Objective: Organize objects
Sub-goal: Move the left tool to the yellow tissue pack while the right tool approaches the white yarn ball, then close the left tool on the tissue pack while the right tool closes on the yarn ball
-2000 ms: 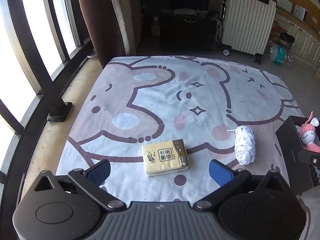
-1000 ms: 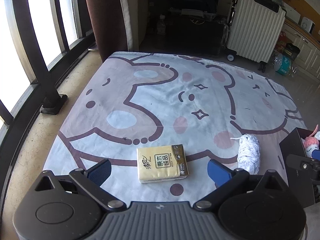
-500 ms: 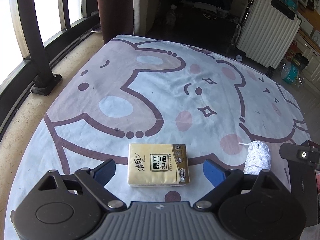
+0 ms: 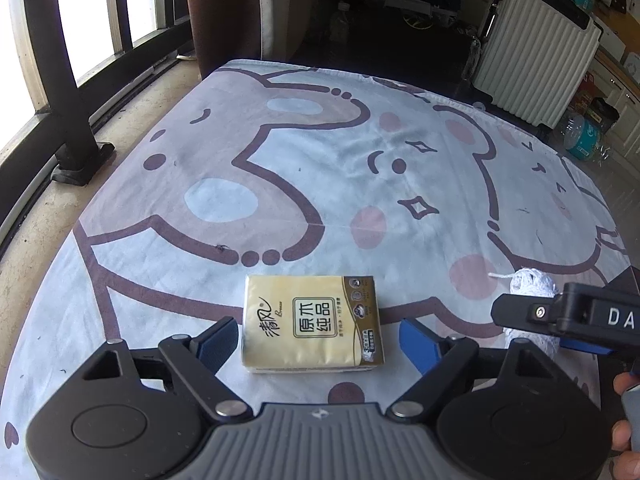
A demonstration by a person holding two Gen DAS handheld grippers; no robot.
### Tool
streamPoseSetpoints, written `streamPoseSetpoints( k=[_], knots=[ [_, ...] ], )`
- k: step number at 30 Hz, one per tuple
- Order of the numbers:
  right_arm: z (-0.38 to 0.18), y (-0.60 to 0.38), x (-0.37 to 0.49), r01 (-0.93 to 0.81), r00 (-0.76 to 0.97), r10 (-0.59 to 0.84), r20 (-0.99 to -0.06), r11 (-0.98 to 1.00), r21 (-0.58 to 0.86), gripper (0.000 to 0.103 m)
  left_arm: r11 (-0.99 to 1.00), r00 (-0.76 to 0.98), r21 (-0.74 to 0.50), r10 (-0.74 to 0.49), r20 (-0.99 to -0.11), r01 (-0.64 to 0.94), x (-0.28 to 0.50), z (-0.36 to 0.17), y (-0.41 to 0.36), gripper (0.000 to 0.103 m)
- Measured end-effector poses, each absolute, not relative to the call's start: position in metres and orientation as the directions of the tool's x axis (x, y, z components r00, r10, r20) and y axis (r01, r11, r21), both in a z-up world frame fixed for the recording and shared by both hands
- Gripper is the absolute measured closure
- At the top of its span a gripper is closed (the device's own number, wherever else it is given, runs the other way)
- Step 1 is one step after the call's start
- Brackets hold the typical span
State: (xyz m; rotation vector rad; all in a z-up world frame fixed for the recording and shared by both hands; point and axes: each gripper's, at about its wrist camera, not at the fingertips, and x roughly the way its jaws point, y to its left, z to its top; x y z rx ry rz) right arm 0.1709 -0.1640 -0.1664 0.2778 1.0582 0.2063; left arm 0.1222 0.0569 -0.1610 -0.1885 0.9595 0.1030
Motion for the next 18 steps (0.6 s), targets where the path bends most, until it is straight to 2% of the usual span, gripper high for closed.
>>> streamPoseSetpoints(
  k=[6, 9, 14, 18],
  knots=[
    [-0.173, -0.158, 0.168, -0.032, 0.476, 0.278, -0.834, 0.954, 0.3, 0.001, 0.977, 0.569, -0.103, 0.022, -0.822, -0.186, 0.125, -0.166, 0.059, 0.023],
    [-0.175, -0.163, 0.168, -0.02, 0.493, 0.272, -0.827, 0.953, 0.302, 0.012, 0.977, 0.568, -0.104, 0.021, -0.823, -0.186, 0.126, -0.169, 0.059, 0.027],
    [-0.174, -0.173, 0.171, -0.013, 0.509, 0.298, -0.807, 0.941, 0.339, 0.027, 0.979, 0.567, -0.092, 0.027, -0.823, -0.18, 0.126, -0.169, 0.057, 0.029],
    [-0.174, -0.173, 0.171, -0.031, 0.506, 0.283, -0.814, 0.95, 0.311, 0.038, 0.98, 0.553, -0.099, 0.015, -0.833, -0.175, 0.125, -0.167, 0.055, 0.029]
  ],
)
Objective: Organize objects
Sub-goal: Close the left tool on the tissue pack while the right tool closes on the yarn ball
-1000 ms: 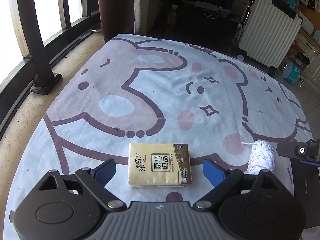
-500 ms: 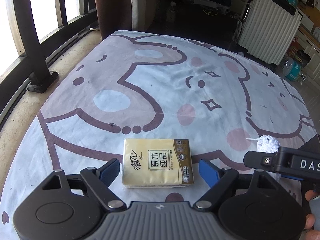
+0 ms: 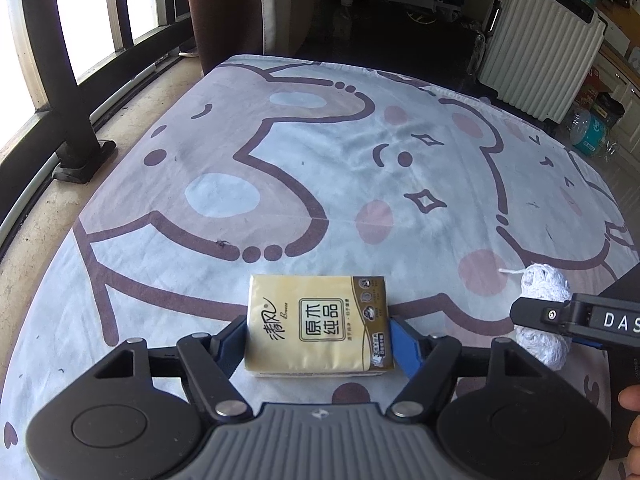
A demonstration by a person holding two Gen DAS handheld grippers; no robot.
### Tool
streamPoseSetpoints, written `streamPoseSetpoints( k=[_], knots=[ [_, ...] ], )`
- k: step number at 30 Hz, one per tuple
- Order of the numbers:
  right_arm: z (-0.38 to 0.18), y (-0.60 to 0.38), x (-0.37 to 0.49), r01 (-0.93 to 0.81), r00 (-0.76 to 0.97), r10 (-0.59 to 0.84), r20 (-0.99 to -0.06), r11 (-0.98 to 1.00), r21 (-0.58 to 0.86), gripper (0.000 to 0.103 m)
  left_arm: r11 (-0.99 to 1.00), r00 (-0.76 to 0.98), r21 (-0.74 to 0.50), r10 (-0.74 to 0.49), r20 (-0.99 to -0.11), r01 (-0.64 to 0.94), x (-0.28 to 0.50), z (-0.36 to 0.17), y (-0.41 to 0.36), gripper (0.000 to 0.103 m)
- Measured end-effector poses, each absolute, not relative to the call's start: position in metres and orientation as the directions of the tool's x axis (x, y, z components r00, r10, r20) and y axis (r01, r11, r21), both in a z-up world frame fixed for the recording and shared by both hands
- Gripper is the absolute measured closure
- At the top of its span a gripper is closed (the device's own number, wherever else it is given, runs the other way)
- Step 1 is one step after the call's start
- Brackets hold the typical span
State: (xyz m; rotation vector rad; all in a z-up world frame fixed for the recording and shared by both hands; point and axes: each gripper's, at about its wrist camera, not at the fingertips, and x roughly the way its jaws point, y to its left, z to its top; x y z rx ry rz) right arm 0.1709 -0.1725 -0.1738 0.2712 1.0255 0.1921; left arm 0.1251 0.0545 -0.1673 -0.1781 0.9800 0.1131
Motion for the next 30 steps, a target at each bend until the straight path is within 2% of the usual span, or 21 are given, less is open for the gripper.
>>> streamPoseSetpoints(
  k=[4, 14, 30],
  knots=[
    [-0.173, -0.174, 0.171, -0.057, 0.488, 0.323, -0.811, 0.939, 0.34, 0.059, 0.981, 0.53, -0.108, -0.006, -0.848, -0.161, 0.123, -0.166, 0.048, 0.03],
    [-0.17, -0.179, 0.162, -0.078, 0.471, 0.336, -0.815, 0.937, 0.341, 0.064, 0.976, 0.486, -0.128, -0.028, -0.873, -0.174, 0.118, -0.163, 0.045, 0.03],
    [-0.155, -0.189, 0.134, -0.17, 0.46, 0.337, -0.822, 0.942, 0.291, 0.065, 0.975, 0.458, -0.151, -0.061, -0.887, -0.162, 0.108, -0.152, 0.038, 0.03]
  ],
)
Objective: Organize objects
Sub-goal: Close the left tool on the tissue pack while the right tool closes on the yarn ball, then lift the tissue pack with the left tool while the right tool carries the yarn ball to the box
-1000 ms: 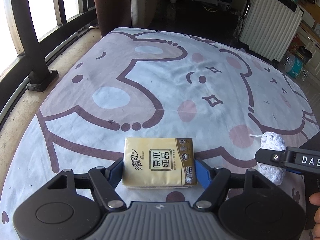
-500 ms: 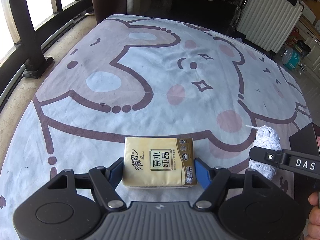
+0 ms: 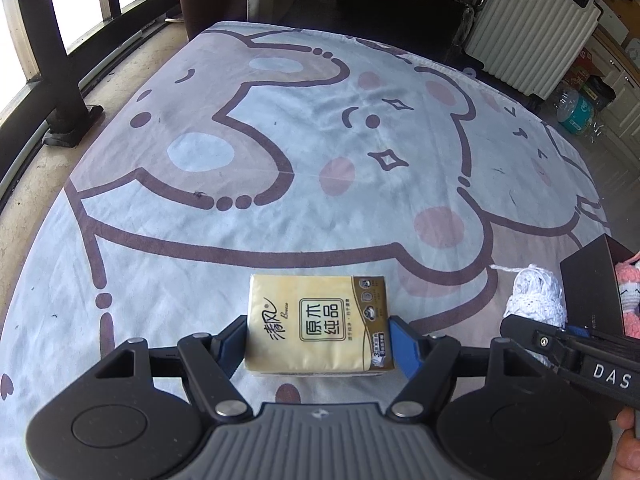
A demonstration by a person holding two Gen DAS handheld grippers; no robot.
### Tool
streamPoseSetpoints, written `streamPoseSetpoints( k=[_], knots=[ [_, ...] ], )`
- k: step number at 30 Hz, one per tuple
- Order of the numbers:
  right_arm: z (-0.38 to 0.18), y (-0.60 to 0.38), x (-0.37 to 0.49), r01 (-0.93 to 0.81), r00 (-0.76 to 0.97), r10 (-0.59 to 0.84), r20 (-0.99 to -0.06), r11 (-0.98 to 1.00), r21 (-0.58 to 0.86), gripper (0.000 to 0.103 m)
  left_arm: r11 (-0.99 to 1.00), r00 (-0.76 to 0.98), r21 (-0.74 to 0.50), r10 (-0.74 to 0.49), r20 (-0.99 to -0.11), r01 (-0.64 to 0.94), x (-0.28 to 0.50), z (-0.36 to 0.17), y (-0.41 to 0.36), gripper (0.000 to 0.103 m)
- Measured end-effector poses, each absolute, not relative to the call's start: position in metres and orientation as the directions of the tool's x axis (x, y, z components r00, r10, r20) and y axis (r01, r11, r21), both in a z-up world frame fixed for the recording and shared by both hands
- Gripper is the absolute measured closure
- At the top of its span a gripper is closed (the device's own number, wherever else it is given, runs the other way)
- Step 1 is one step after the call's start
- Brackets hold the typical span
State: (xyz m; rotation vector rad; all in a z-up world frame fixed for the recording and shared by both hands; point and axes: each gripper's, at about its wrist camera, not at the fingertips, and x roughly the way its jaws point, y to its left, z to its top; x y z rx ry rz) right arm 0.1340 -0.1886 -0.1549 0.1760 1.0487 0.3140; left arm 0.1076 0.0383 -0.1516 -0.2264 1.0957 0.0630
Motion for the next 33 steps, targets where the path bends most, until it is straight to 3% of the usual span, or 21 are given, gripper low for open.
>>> streamPoseSetpoints(
  k=[16, 33],
  knots=[
    [-0.141, -0.211, 0.104, -0.243, 0.468, 0.316, -0.825, 0.944, 0.224, 0.065, 0.986, 0.456, -0.135, -0.074, -0.887, -0.102, 0.099, -0.137, 0.02, 0.03],
    [-0.121, -0.228, 0.087, -0.262, 0.505, 0.347, -0.79, 0.934, 0.243, 0.065, 0.988, 0.486, -0.142, -0.098, -0.869, -0.054, 0.096, -0.114, -0.002, 0.03]
  ],
)
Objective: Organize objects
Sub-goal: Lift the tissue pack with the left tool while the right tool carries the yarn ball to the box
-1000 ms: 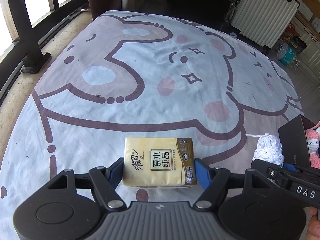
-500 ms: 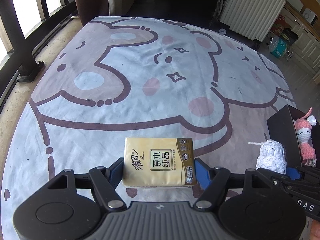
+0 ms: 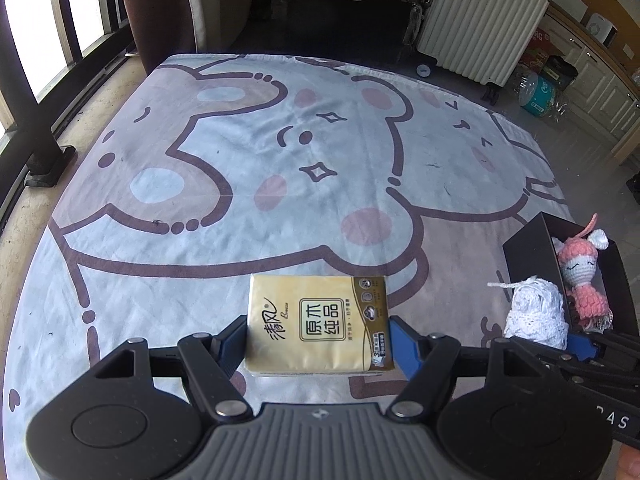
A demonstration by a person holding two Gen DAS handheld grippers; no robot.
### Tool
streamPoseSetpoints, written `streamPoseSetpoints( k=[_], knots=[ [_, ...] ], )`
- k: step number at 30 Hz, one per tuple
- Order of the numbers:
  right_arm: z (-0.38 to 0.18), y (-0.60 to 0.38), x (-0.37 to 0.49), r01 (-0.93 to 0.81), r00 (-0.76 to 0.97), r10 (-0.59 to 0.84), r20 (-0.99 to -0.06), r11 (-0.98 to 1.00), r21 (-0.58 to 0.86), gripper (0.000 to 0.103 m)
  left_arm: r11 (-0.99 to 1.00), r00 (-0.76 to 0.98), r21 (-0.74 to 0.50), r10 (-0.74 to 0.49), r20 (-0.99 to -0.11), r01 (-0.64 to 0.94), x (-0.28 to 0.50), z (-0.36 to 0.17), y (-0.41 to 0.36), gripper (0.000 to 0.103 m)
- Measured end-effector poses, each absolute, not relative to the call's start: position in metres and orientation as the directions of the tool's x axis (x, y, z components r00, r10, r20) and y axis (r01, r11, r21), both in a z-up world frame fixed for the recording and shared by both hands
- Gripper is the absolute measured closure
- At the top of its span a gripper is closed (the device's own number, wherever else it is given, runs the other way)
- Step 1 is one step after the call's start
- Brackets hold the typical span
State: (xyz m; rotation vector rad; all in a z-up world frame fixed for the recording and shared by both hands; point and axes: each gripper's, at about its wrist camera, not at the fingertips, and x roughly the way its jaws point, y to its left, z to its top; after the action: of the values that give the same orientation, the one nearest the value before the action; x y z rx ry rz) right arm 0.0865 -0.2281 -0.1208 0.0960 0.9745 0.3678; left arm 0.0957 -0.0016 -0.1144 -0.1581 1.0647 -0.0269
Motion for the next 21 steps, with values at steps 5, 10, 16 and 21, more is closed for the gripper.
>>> streamPoseSetpoints(
  k=[5, 10, 16, 21],
  knots=[
    [-0.112, -0.234, 0.085, -0.259, 0.524, 0.348, -0.777, 0.935, 0.243, 0.065, 0.988, 0.49, -0.147, -0.105, -0.866, -0.047, 0.096, -0.108, -0.006, 0.03],
    [-0.103, -0.242, 0.084, -0.252, 0.54, 0.338, -0.771, 0.939, 0.235, 0.065, 0.989, 0.501, -0.144, -0.107, -0.859, -0.035, 0.098, -0.099, -0.013, 0.03],
    [-0.089, -0.26, 0.08, -0.24, 0.565, 0.324, -0.759, 0.944, 0.225, 0.065, 0.992, 0.514, -0.129, -0.105, -0.851, -0.011, 0.1, -0.086, -0.024, 0.03],
    [-0.077, -0.28, 0.076, -0.223, 0.599, 0.301, -0.742, 0.953, 0.207, 0.065, 0.993, 0.53, -0.115, -0.113, -0.841, 0.03, 0.102, -0.072, -0.039, 0.03]
  ],
)
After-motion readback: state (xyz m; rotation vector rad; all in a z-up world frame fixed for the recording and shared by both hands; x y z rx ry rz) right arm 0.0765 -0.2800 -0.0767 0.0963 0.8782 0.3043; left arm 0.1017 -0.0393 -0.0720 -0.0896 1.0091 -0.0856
